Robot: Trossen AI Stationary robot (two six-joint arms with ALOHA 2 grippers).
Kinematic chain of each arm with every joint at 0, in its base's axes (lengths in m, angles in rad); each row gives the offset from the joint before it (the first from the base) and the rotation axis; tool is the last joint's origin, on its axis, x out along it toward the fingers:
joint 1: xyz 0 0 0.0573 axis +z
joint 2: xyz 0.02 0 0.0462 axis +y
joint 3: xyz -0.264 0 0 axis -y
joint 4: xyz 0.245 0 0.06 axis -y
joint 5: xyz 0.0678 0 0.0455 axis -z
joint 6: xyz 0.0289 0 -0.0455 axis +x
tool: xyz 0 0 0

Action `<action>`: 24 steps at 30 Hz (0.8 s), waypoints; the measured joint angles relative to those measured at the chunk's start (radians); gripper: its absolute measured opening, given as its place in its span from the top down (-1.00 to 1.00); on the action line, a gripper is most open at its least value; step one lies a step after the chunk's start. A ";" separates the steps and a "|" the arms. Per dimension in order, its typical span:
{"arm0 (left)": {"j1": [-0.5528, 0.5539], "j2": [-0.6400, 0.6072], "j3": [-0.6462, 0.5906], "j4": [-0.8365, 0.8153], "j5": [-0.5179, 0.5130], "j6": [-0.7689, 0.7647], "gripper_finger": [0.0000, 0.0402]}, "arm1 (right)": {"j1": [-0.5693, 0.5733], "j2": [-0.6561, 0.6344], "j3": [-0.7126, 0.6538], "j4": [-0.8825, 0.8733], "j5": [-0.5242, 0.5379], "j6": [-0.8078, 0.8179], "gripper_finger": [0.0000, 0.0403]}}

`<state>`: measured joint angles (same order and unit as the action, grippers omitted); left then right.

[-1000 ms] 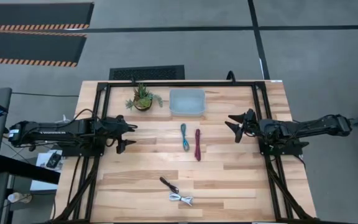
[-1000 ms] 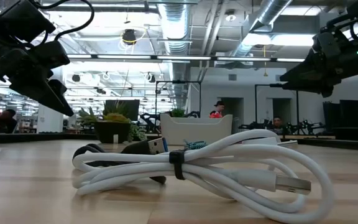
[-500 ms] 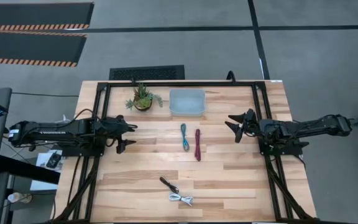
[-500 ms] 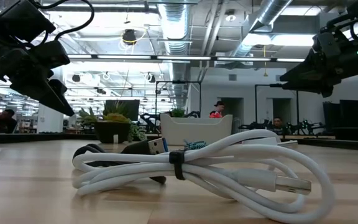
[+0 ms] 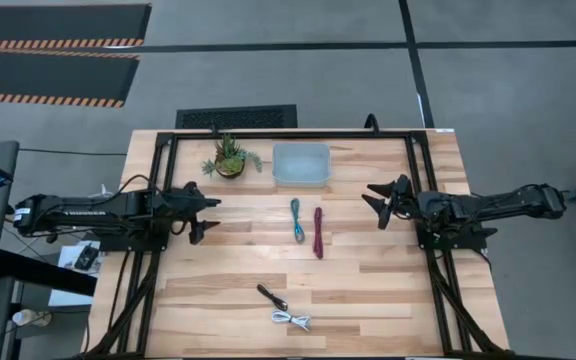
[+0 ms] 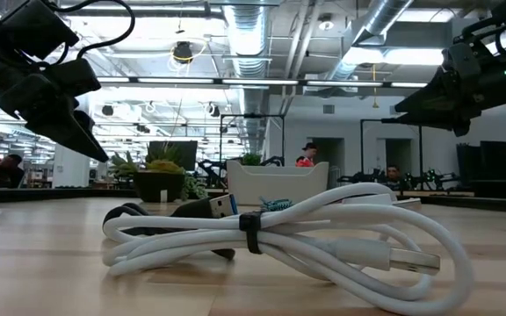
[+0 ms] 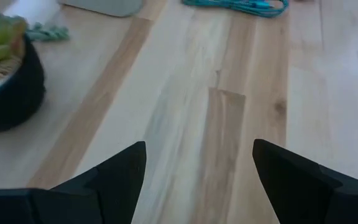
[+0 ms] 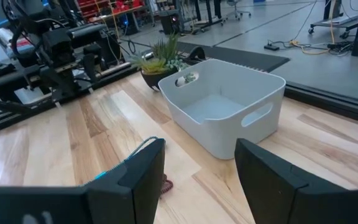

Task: Pick and place USB-C Cables
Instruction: Put the red charger cable into the white bin

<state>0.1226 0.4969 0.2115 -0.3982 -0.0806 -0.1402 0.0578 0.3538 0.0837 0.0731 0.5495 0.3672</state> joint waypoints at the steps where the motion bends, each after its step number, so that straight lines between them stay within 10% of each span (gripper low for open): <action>1: 0.000 0.000 0.000 -0.001 -0.004 0.000 -0.42 | 0.000 0.000 0.000 0.000 0.000 0.000 -0.10; 24: 0.000 0.000 0.000 0.005 -0.019 -0.004 -0.42 | 0.000 0.000 0.000 0.068 -0.001 0.085 -0.10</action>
<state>0.1226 0.4973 0.2115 -0.3933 -0.0998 -0.1443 0.0578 0.3538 0.0841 0.1410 0.5484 0.4527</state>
